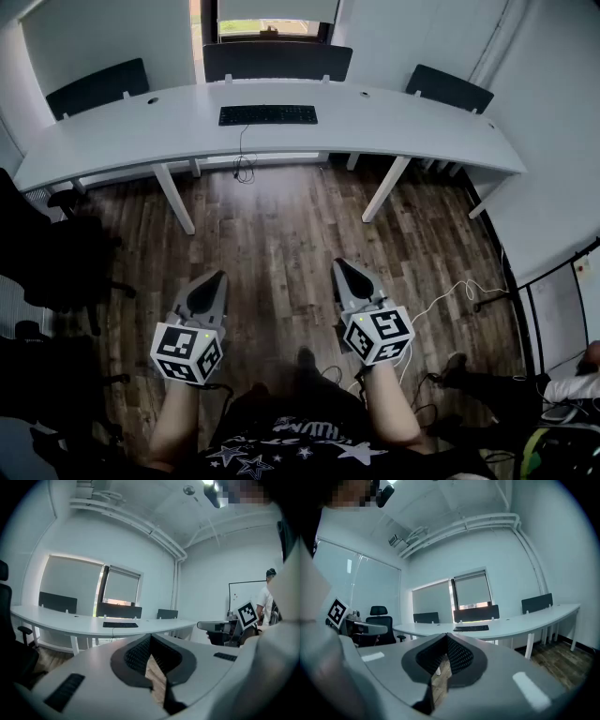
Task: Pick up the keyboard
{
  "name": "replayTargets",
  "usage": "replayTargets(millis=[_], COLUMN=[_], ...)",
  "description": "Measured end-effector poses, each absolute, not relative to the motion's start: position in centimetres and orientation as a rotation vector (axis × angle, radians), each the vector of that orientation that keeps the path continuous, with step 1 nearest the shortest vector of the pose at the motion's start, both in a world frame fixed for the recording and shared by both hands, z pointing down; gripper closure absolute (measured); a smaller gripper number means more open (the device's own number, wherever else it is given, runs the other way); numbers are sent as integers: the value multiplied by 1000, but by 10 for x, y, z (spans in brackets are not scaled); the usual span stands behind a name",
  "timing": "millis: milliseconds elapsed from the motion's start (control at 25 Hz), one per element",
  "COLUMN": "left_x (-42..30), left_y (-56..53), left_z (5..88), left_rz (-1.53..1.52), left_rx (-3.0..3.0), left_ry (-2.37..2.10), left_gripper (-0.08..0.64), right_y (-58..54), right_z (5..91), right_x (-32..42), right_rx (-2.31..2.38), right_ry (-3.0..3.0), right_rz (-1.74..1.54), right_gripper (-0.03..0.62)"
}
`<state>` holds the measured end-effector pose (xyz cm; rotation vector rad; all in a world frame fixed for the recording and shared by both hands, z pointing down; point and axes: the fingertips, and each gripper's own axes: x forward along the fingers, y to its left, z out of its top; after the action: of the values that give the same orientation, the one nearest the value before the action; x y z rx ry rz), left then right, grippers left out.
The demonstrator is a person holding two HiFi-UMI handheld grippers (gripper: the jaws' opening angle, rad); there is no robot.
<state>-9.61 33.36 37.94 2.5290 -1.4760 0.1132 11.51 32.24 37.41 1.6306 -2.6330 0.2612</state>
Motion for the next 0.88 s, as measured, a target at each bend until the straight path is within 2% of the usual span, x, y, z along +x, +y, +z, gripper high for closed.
replayTargets(millis=[560, 880], left_x=[-90, -127], left_y=[358, 370], left_z=[390, 392], left_rz=[170, 158], left_rx=[2593, 2567], left_ry=[-1377, -1409], left_gripper=[551, 551], right_y=[362, 371], right_z=[389, 374], right_x=[109, 85], right_rx=[1671, 1743], right_ry=[-2583, -2679], right_rz=[300, 303], right_gripper=[590, 589])
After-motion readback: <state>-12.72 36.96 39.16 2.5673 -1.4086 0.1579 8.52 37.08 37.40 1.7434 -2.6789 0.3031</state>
